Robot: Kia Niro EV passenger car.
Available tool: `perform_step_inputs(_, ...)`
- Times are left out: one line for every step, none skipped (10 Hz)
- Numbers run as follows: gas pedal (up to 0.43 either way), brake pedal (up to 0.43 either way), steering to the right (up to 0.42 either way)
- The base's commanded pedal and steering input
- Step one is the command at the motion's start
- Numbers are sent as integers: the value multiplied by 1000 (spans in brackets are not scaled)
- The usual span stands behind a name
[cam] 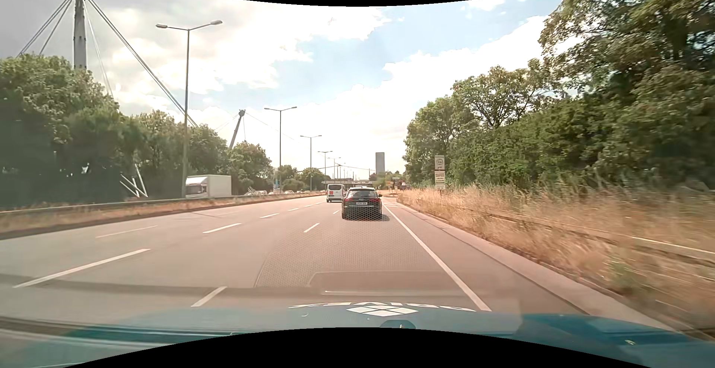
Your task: Follow the waypoints while adhering to traffic rules and regulations
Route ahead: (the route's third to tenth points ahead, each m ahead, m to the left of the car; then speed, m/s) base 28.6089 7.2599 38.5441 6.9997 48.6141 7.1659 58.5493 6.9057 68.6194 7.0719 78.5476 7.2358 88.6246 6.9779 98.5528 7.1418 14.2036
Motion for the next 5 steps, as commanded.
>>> perform_step_inputs(197,0,-4)
perform_step_inputs(197,0,-4)
perform_step_inputs(197,0,-4)
perform_step_inputs(197,0,-4)
perform_step_inputs(197,0,-4)
